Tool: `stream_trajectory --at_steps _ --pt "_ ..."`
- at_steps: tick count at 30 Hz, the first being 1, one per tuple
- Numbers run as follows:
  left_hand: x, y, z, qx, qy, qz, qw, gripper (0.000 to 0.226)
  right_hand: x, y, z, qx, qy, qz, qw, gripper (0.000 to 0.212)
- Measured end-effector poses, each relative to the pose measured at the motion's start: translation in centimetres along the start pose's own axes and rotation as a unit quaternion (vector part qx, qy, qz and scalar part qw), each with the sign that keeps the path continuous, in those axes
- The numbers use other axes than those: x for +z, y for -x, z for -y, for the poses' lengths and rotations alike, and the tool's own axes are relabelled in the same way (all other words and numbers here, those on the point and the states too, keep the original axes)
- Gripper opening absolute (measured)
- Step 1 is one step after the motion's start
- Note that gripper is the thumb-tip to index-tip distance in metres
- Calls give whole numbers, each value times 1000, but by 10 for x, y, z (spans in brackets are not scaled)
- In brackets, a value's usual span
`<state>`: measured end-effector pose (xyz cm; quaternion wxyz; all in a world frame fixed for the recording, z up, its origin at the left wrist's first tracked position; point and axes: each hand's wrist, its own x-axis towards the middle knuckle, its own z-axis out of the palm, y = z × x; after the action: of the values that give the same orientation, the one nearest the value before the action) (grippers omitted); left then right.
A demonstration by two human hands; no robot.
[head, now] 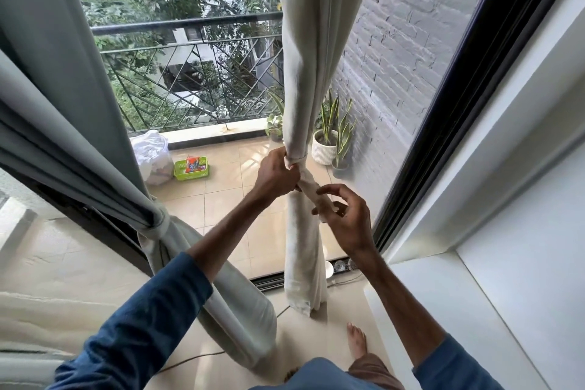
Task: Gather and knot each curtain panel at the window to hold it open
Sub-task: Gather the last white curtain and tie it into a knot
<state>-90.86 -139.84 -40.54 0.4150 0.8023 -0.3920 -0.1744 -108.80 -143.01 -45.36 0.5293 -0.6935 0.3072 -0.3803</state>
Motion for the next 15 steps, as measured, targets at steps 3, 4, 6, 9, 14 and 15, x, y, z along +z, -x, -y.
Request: stream_trajectory --at_steps 3,4,6,9,14,15 --pt "-4 1 3 18 -10 6 1000 14 -5 -3 -2 104 -153 -3 983 15" --pt "-5 1 4 21 -9 10 1000 14 -7 -5 -4 109 -179 4 978 19" --pt "-7 -1 7 31 2 26 999 14 -13 -6 -4 103 -202 32 973 37" --pt "-9 -2 8 31 28 54 998 15 -21 -7 1 85 -213 74 971 55" --pt "-14 1 5 21 52 103 993 18 -22 -12 7 60 -158 62 984 39" --pt "-17 3 6 27 54 115 992 17 -22 -14 8 55 -156 49 985 31"
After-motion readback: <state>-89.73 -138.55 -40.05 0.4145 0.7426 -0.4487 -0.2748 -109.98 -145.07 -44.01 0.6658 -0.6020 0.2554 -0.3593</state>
